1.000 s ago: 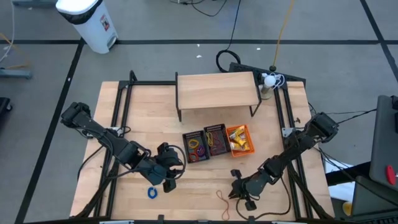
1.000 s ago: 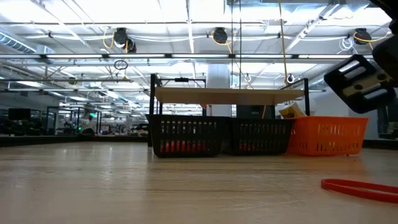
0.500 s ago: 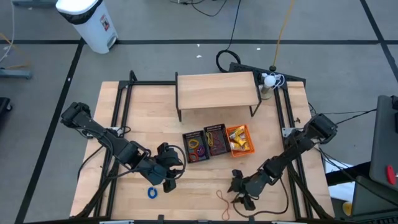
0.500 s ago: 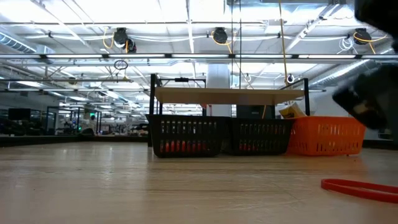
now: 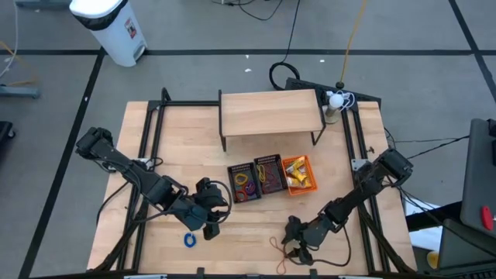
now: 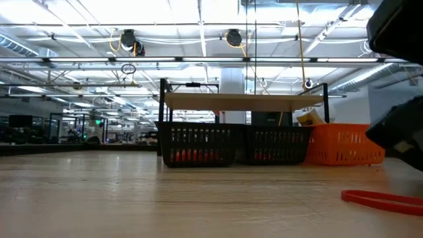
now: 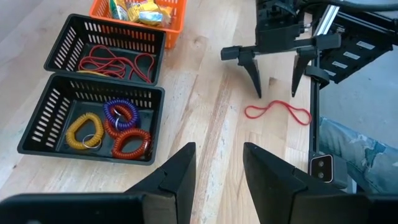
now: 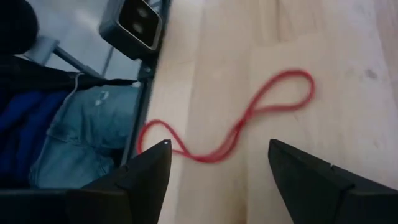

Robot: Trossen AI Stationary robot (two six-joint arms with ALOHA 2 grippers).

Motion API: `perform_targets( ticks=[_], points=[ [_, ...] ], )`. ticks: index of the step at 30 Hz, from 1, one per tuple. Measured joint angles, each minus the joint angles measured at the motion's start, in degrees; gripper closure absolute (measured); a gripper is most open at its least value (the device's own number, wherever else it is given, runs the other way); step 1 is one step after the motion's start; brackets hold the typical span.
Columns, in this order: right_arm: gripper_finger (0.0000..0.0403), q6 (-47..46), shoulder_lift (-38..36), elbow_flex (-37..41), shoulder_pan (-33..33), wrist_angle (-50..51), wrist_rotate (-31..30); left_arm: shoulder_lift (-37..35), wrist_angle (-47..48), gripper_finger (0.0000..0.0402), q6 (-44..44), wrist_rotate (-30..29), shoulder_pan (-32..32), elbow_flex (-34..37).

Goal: Pick & Place Office Desk Supplies
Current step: Put the orange rubber band into the right black bin

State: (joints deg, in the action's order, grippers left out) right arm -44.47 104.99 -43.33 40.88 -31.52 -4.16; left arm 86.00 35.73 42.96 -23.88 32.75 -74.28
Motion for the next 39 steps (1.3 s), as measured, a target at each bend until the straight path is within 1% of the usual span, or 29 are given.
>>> perform_targets(
  ticks=[9, 20, 29, 32, 34, 37, 39],
  points=[
    [0.0148, -3.3, 0.0, 0.0, 0.7, 0.5, -0.2, 0.0, 0.0, 0.0268, 0.1, 0.0, 0.0, 0.0],
    [0.0148, -11.3, 0.0, 0.0, 1.2, 0.3, 1.3, 0.0, 0.0, 0.0268, 0.6, 0.0, 0.0, 0.0],
    [0.0148, -11.3, 0.0, 0.0, 1.2, 0.4, 1.5, 0.0, 0.0, 0.0268, 0.6, 0.0, 0.0, 0.0],
    [0.0148, -9.2, 0.0, 0.0, 1.3, 0.4, 1.5, 0.0, 0.0, 0.0268, 0.6, 0.0, 0.0, 0.0],
    [0.0148, -6.0, 0.0, 0.0, 1.3, 0.5, 1.5, 0.0, 0.0, 0.0268, 0.6, 0.0, 0.0, 0.0],
    [0.0148, 2.0, 0.0, 0.0, 1.3, 0.7, 1.2, 0.0, 0.0, 0.0268, 0.6, 0.0, 0.0, 0.0],
    [0.0148, 10.4, 0.9, 0.0, 1.6, 0.2, -1.2, 0.0, 0.0, 0.0268, 0.6, 0.0, 0.0, 0.0]
  ],
)
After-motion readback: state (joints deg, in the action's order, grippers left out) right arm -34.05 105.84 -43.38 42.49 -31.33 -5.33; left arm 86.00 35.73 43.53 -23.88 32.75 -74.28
